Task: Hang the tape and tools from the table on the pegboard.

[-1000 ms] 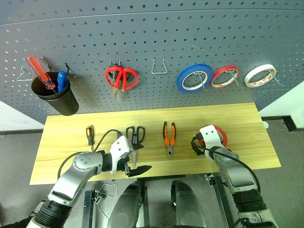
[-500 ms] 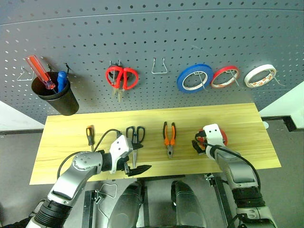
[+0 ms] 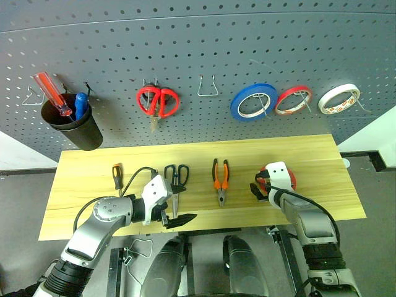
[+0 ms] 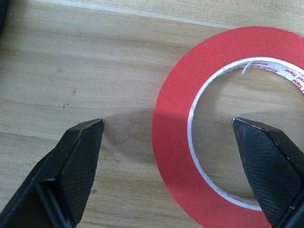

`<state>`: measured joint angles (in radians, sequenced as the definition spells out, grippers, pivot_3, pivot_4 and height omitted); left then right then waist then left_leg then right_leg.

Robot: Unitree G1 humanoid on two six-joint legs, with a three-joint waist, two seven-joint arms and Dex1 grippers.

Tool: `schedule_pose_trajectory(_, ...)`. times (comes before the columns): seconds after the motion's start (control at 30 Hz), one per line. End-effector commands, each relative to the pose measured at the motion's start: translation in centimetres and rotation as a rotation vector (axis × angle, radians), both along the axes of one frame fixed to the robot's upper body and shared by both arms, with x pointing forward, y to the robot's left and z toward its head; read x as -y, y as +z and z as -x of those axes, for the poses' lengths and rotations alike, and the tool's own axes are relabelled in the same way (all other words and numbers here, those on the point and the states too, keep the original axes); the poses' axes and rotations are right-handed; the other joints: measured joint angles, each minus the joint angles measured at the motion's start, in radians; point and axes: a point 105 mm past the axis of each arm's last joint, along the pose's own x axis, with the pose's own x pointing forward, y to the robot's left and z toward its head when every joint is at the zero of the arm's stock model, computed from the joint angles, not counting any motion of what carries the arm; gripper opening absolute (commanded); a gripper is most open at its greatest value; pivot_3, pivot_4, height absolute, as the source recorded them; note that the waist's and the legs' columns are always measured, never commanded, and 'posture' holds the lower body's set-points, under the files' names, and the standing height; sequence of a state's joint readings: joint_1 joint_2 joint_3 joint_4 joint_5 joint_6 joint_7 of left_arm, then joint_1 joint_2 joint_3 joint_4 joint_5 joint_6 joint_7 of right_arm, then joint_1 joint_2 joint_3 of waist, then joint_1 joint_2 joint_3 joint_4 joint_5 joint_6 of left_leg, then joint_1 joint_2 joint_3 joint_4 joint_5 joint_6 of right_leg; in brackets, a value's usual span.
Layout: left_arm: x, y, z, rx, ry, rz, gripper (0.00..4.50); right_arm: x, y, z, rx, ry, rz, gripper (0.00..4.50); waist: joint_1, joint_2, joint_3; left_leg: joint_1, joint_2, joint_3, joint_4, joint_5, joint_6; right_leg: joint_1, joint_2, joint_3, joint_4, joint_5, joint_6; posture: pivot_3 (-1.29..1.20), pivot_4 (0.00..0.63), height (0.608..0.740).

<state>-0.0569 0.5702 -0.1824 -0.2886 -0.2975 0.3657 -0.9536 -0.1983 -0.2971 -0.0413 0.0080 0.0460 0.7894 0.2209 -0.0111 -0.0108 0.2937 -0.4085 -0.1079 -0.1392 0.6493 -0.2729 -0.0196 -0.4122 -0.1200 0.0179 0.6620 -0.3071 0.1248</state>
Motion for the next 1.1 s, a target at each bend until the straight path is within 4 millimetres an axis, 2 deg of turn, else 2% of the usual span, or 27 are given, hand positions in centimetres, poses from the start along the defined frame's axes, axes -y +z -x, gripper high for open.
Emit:
schedule_pose_trajectory(0.03,0.27,0.94,0.15,0.027,-0.023,0.018,4.48,0.12,-1.82,1.27,-0.077,-0.015,-0.006,4.50,0.000,0.000,0.000,0.000,0.000,0.000,0.000,0.000,0.000,0.000,0.000,0.000,0.000,0.000,0.000,0.07,0.334,0.710)
schedule_pose_trajectory(0.13,0.26,0.99,0.10,0.028,-0.024,0.018,4.48,0.11,-1.92,1.40,-0.080,-0.015,-0.006,4.50,0.000,0.000,0.000,0.000,0.000,0.000,0.000,0.000,0.000,0.000,0.000,0.000,0.000,0.000,0.000,0.07,0.334,0.710)
schedule_pose_trajectory(0.23,0.31,1.02,0.10,0.029,-0.026,0.018,4.50,0.06,-2.03,1.54,-0.083,-0.012,-0.007,3.91,0.000,0.000,0.000,0.000,0.000,0.000,0.000,0.000,0.000,0.000,0.000,0.000,0.000,0.000,0.000,0.07,0.333,0.710)
schedule_pose_trajectory(0.53,0.43,1.12,-0.02,0.033,-0.029,0.019,4.50,-0.13,-1.98,1.54,-0.078,-0.005,-0.007,0.87,0.002,0.000,0.000,0.000,0.000,0.000,0.000,0.000,0.000,0.000,0.000,0.000,-0.001,0.000,0.000,0.07,0.329,0.710)
schedule_pose_trajectory(0.57,0.43,1.12,-0.03,0.033,-0.029,0.019,4.50,-0.15,-1.98,1.54,-0.078,-0.005,-0.006,0.69,0.002,0.000,0.000,0.000,0.000,0.000,0.000,0.000,0.000,0.000,0.000,0.000,-0.001,0.000,0.000,0.07,0.329,0.710)
schedule_pose_trajectory(1.1,0.72,1.32,-0.23,0.045,-0.036,0.030,4.50,0.13,-2.01,1.54,-0.056,-0.012,0.013,0.68,0.003,0.000,0.000,0.000,0.000,0.000,-0.001,0.000,0.000,0.000,0.000,0.000,-0.002,0.000,0.000,0.04,0.317,0.710)
